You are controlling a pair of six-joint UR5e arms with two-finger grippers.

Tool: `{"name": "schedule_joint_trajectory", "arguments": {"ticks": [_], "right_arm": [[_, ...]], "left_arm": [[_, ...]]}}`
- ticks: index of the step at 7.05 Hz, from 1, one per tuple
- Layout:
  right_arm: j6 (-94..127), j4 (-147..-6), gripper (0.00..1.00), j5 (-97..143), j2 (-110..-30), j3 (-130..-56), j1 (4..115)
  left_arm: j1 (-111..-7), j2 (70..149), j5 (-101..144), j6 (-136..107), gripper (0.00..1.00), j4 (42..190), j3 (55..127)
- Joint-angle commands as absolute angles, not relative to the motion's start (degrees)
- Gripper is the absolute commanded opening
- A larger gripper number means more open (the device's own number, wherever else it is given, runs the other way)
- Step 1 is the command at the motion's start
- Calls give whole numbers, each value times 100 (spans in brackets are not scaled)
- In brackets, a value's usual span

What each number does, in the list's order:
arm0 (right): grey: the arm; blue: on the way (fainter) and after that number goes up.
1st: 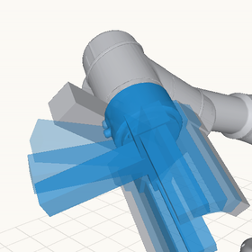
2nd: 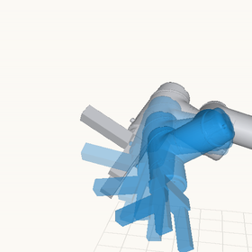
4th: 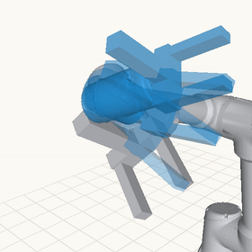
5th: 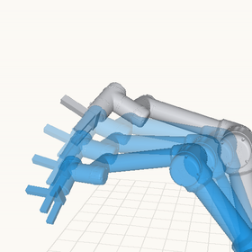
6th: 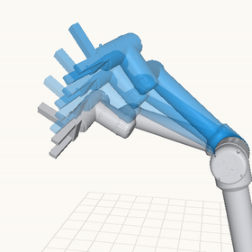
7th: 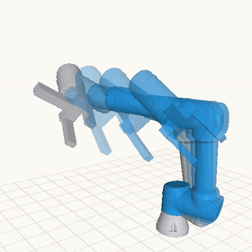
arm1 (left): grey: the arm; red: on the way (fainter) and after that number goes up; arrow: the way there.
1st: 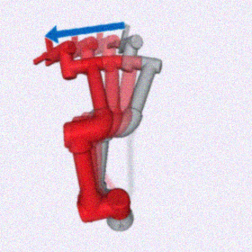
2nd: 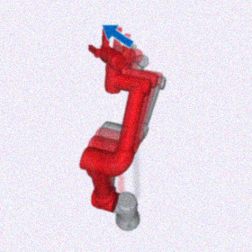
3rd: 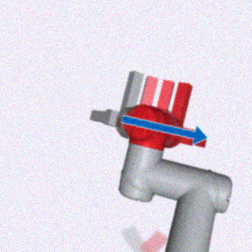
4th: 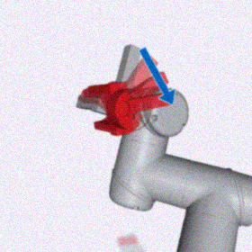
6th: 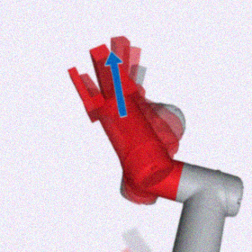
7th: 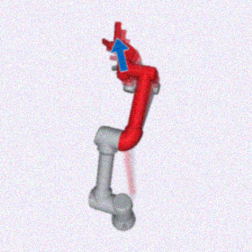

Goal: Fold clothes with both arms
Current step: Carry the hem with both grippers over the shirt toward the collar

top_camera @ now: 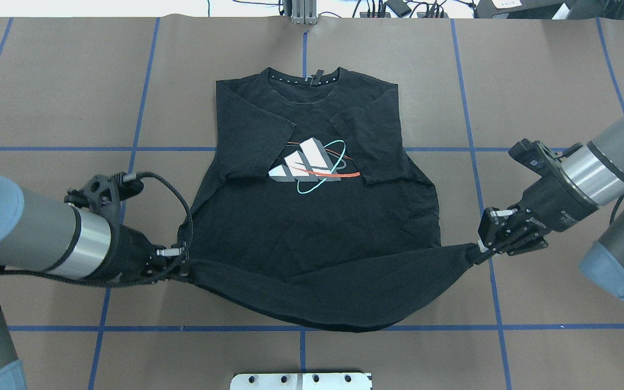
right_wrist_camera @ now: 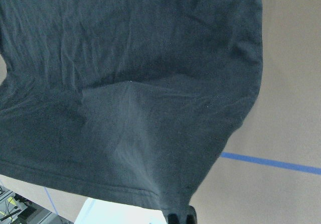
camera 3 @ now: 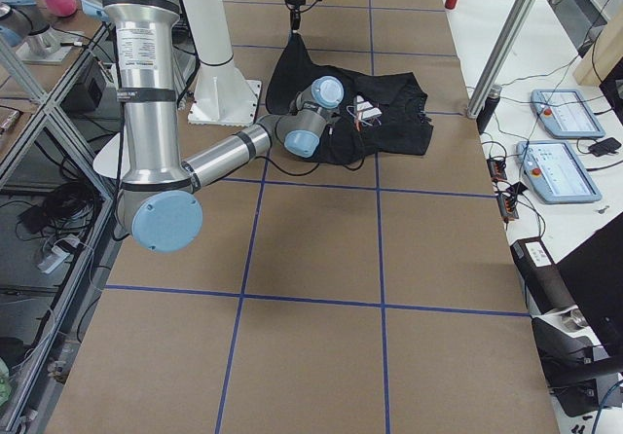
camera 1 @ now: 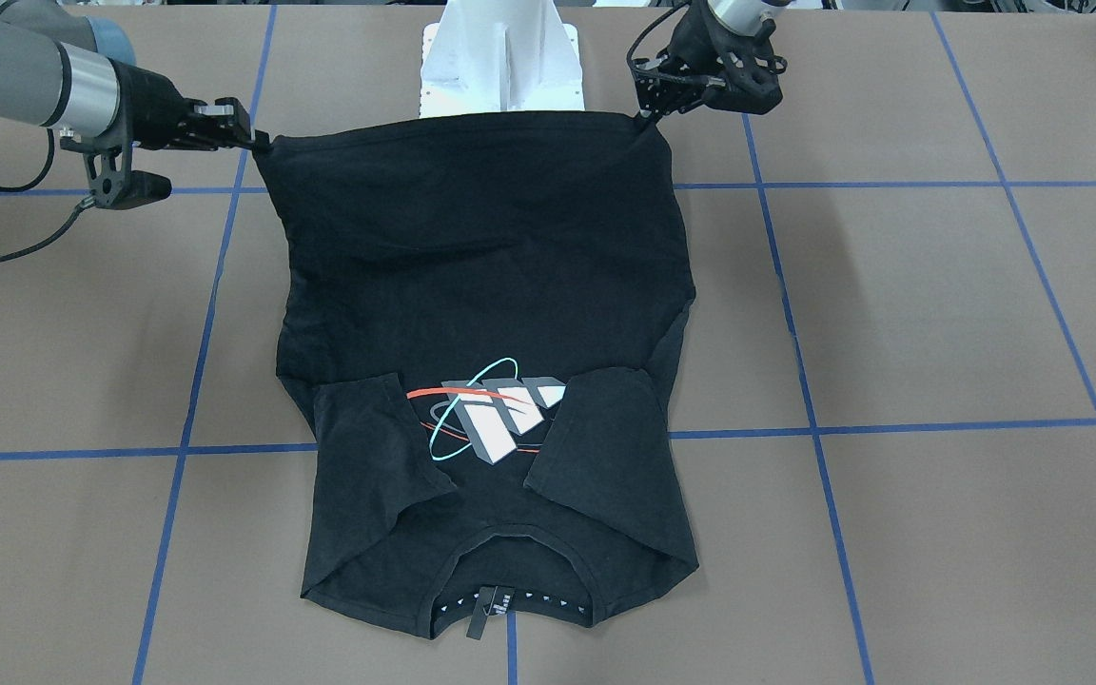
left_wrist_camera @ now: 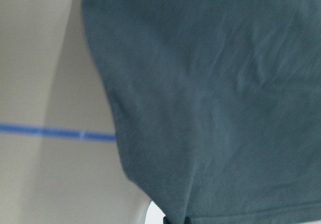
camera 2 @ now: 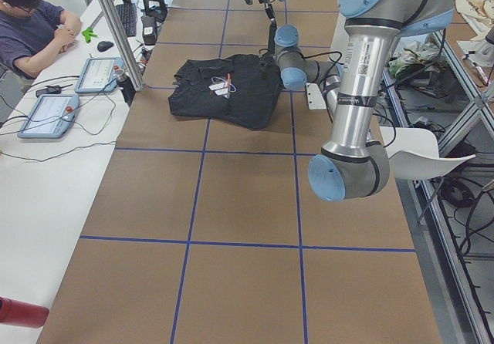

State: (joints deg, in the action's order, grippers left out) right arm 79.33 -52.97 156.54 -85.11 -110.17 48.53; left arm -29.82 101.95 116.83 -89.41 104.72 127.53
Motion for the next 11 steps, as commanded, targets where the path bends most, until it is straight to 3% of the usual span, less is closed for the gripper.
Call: {"name": "schedule_joint_trajectory", "arguments": {"ticks": [1, 5, 9, 11], "right_arm": [[7867, -5291, 0, 15592, -8140, -10602, 5298], [7857, -5309, 0, 15390, -7166, -9373, 6142], [7840, -5309, 0, 14854, -5997, -8027, 6188], [7831, -5300, 0, 14329, -5819, -7588, 6074]], "left_arm": [[-4038, 10283, 11873, -8693, 0, 10538, 12447], [-4657, 11292, 11857, -8421, 0, 10582, 11086], [-4816, 11715, 11813, -8297, 0, 11476, 9706], [-4808, 12004, 11804, -8297, 0, 12091, 8838]]}}
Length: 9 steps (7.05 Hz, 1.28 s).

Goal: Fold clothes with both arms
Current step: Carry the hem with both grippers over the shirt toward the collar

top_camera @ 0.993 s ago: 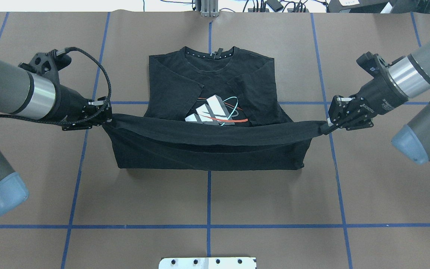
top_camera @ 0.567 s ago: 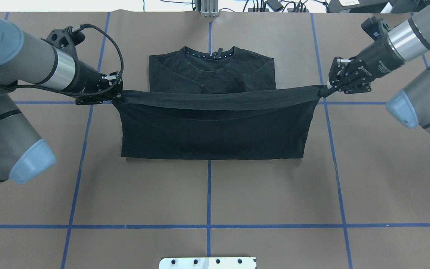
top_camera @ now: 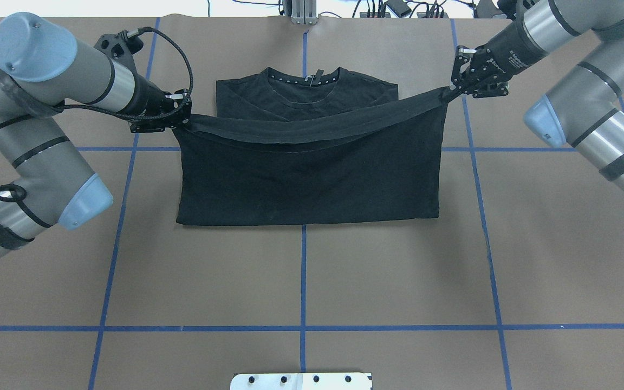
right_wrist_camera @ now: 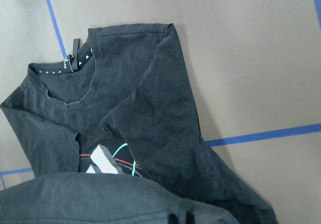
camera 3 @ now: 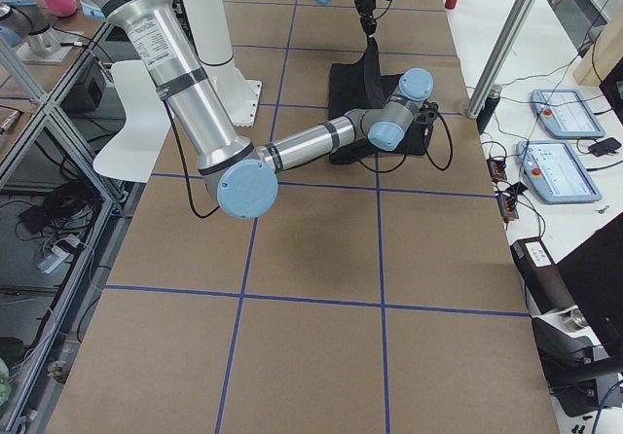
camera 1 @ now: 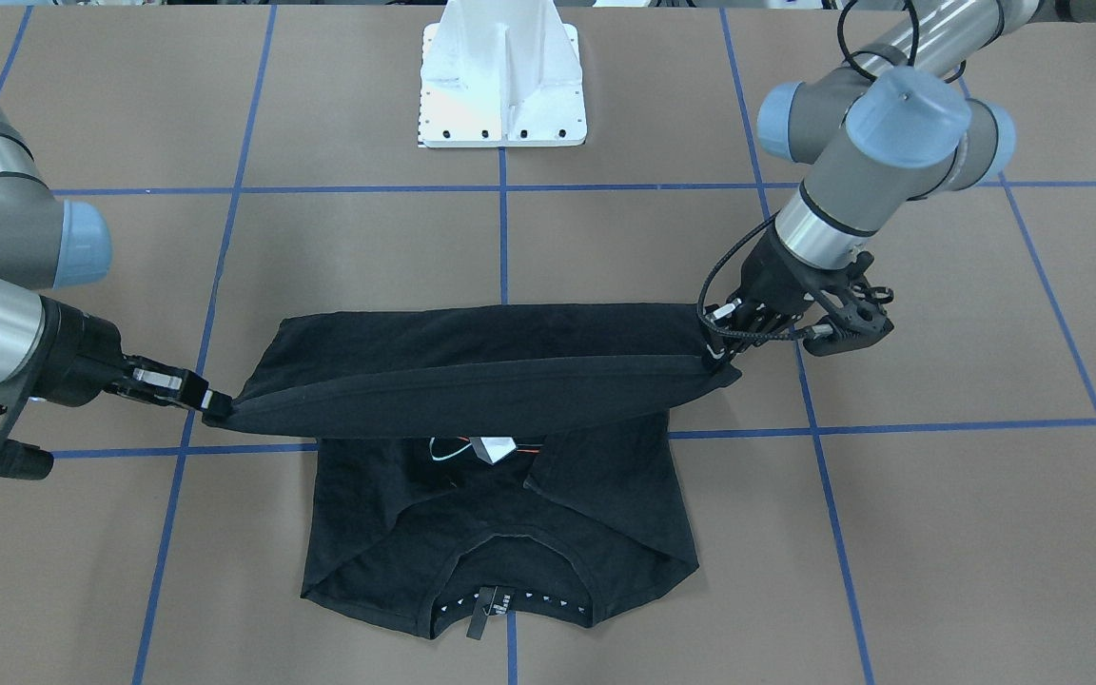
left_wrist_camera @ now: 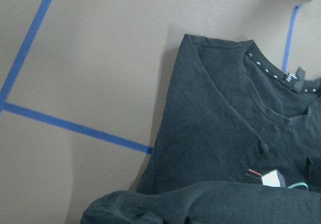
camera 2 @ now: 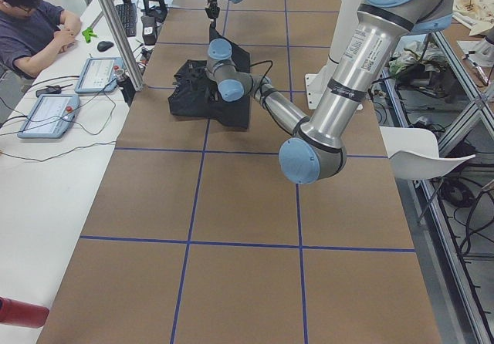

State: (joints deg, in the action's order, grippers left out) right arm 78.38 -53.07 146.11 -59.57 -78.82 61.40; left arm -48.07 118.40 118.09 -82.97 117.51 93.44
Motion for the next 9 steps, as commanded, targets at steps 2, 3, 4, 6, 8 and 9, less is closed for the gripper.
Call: {"name": "schedule_joint_trajectory", "arguments": {"ticks": [2, 3, 4, 6, 8, 9], "right_arm": [[7831, -5300, 0, 13898, -5564, -7279, 5854], [7814, -5300, 0, 13843, -5546, -7182, 5854], [7813, -5300, 0, 13712, -5546, -7128, 5854], [7813, -5300, 0, 13562, -5546, -7049, 5871], [7822, -5300, 0, 13377, -5537, -6988, 5880], [7822, -5309, 0, 13351, -5415, -6970, 5889]], "left_arm": [[-4825, 12032, 11795, -8288, 0, 12374, 8526], [-4886, 12032, 11795, -8288, 0, 12392, 8430], [-4922, 12041, 11795, -8297, 0, 12601, 8290], [-5053, 12242, 11795, -8297, 0, 12744, 8025], [-5115, 12488, 11795, -8297, 0, 12744, 7692], [-5115, 12611, 11795, -8306, 0, 12744, 7586]]}}
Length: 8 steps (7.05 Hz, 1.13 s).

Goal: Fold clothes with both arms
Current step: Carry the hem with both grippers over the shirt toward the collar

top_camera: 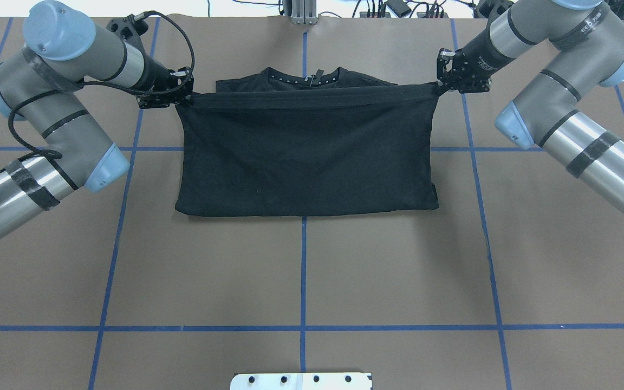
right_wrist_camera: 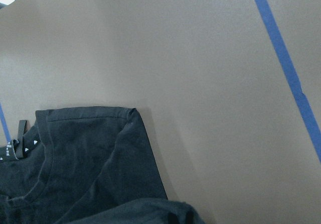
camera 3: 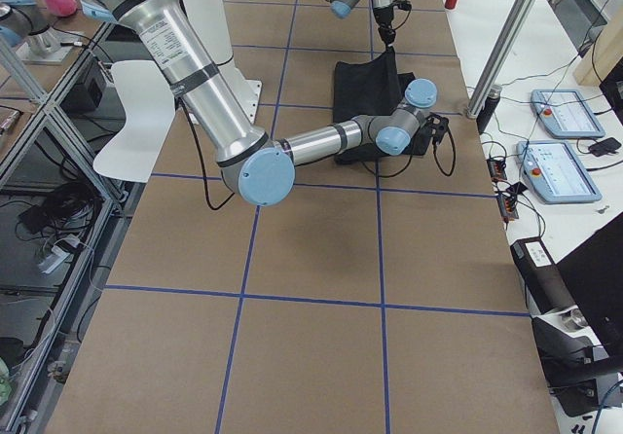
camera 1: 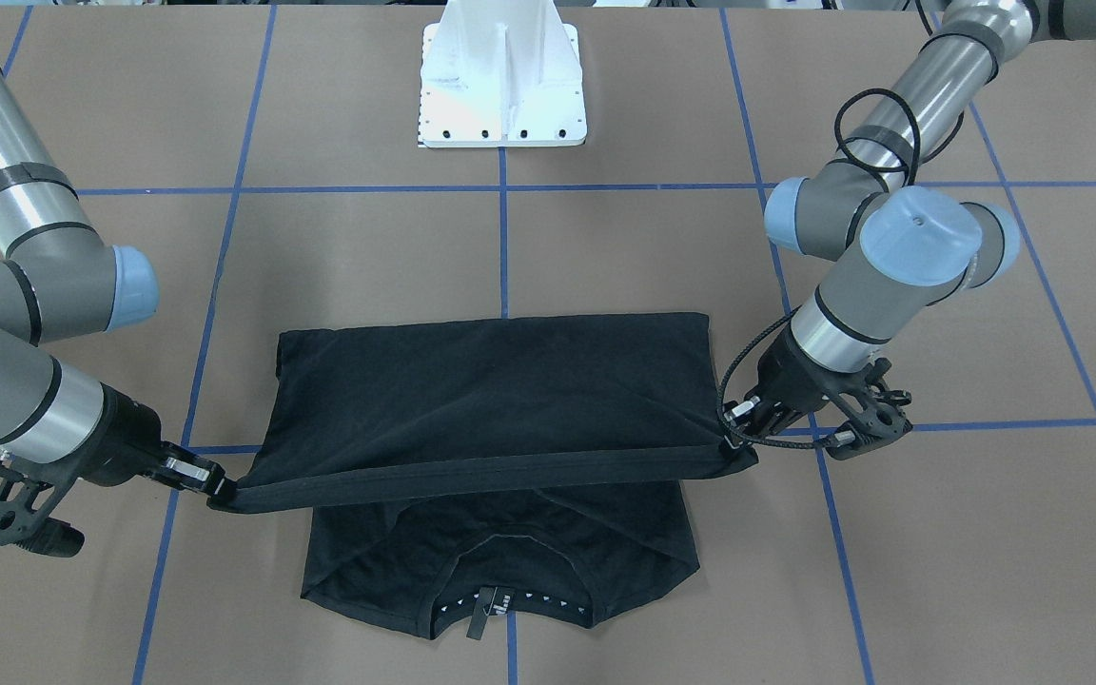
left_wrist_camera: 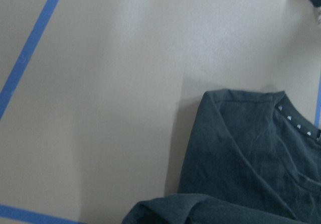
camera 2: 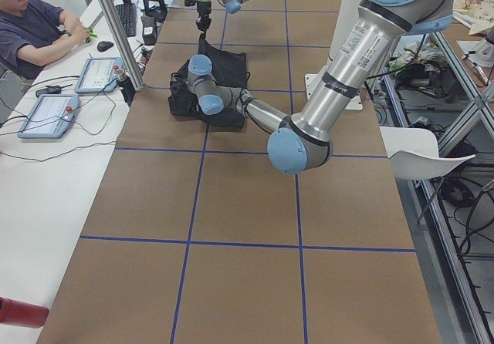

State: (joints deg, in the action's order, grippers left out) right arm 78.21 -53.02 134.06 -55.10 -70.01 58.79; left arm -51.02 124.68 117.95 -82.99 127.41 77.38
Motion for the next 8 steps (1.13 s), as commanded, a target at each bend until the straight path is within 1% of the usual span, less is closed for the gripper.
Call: {"name": "schedule_joint_trajectory", "arguments": {"ticks": [1, 4, 7, 8], "right_arm": [[7831, -5317, 0, 13211, -5205, -6952, 5889], [7831, -5335, 0, 13131, -5010, -6794, 5871], [7822, -5326, 0, 13061, -5010, -6637, 5889], [7814, -5326, 0, 13052, -5071, -6566, 5897]], "left_arm": [[-5141, 12673, 11795, -8306, 0, 12744, 7576], [-5203, 12841, 11795, -8323, 0, 12674, 7532], [-5309, 12841, 11795, -8279, 0, 12753, 7164], [-5317, 12841, 11795, -8279, 0, 12753, 7154]]}}
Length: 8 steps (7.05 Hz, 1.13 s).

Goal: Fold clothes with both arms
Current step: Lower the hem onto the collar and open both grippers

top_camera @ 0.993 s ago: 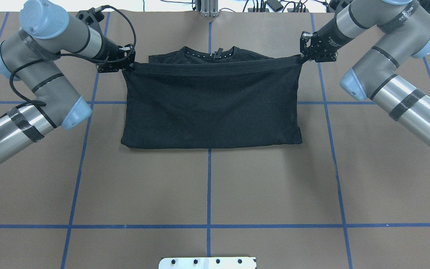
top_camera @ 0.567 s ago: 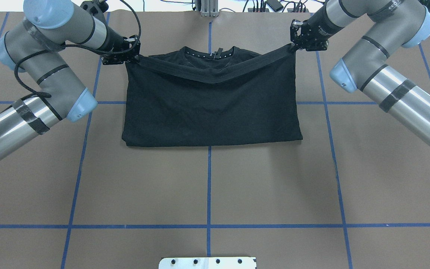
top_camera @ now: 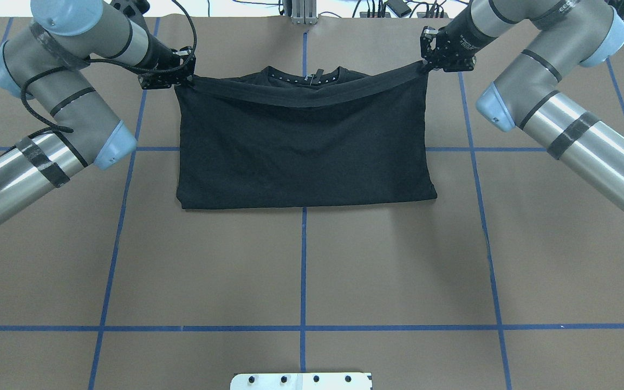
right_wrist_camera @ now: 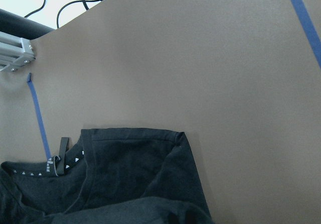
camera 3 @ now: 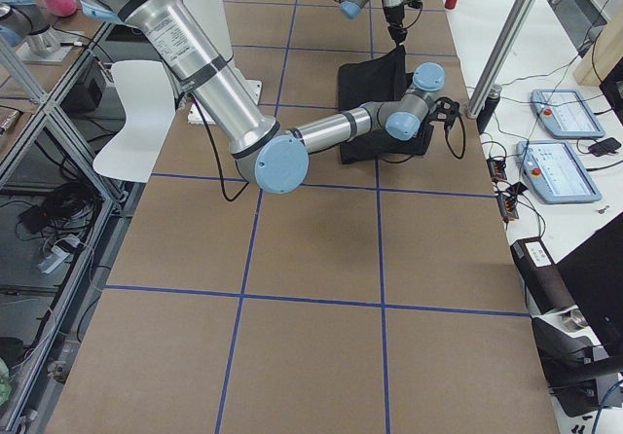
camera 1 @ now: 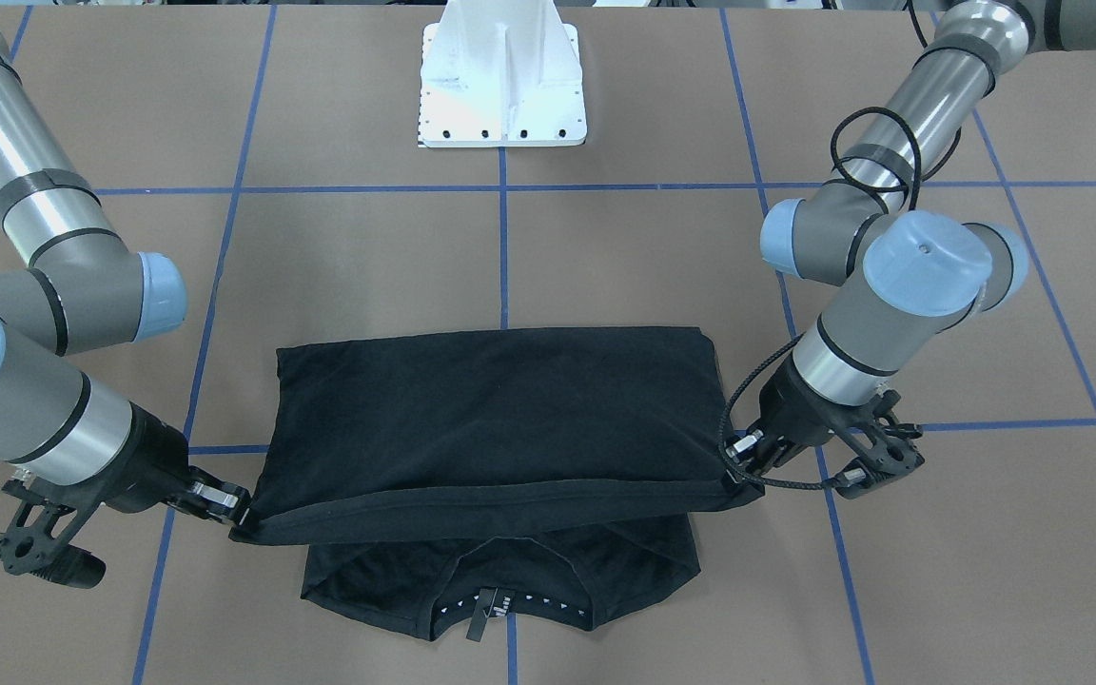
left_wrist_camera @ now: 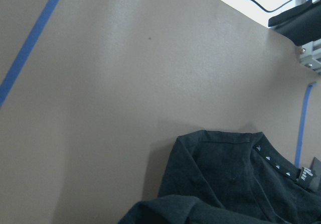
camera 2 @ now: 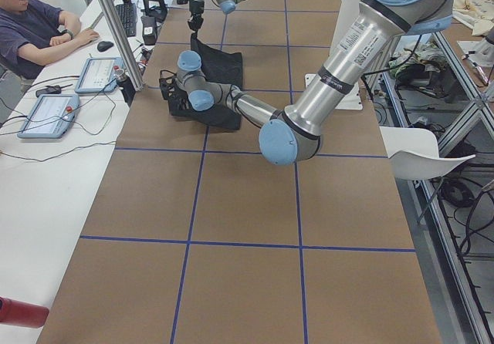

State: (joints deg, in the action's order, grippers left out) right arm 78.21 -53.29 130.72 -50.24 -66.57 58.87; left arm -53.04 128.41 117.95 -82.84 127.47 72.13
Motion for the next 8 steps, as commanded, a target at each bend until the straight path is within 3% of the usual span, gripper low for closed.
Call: {"name": "schedule_joint_trajectory", "arguments": {"ticks": [1, 8], "right_arm": [[7805, -5326, 0, 13052, -5089, -6452, 5958], [7734, -5335, 0, 13078, -4825, -6442, 5968]], "left_arm": [[-5317, 12841, 11795, -8262, 0, 12744, 7128], [-5362, 12999, 11856, -8042, 0, 12692, 7154]]}}
